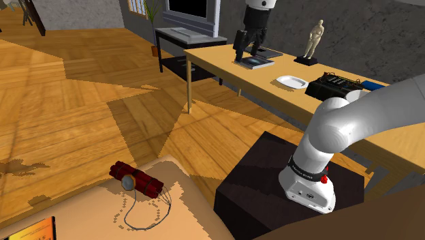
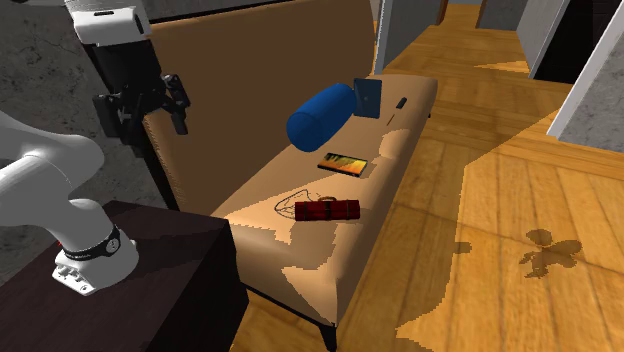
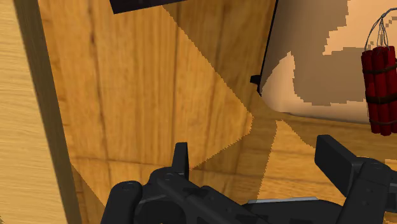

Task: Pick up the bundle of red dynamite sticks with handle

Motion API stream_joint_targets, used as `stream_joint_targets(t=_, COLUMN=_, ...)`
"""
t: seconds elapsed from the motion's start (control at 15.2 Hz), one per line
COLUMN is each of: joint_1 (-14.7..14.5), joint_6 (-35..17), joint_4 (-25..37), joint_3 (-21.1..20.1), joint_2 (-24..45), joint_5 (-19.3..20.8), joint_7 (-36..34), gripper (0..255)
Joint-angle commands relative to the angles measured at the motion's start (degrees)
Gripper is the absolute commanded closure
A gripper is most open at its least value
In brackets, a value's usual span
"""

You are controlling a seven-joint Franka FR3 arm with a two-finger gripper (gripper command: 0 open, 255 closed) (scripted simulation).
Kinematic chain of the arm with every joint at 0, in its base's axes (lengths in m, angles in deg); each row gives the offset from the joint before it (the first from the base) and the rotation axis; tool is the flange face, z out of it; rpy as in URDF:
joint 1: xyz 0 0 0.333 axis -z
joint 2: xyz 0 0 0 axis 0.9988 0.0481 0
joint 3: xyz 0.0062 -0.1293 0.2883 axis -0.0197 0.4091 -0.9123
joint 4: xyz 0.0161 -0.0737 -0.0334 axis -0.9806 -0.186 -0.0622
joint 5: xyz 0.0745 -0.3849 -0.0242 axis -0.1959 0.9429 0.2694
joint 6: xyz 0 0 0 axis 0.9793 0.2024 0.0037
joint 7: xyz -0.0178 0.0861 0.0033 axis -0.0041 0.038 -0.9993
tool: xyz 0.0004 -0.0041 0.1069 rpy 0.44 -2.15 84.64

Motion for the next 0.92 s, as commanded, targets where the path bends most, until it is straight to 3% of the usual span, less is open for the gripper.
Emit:
stream_joint_targets(t=0.0, joint_1=0.0, joint_6=0.0, joint_4=0.0, joint_3=0.0, joint_2=0.0, joint_5=0.0, joint_7=0.0, gripper=0)
stream_joint_targets(t=0.46, joint_1=-1.4, joint_6=-10.0, joint_4=-10.8, joint_3=-5.8, joint_2=-1.0, joint_5=-5.2, joint_7=-10.0, gripper=0)
stream_joint_targets(t=0.86, joint_1=-3.0, joint_6=-20.0, joint_4=-17.2, joint_3=-11.7, joint_2=2.1, joint_5=-9.9, joint_7=-18.6, gripper=0)
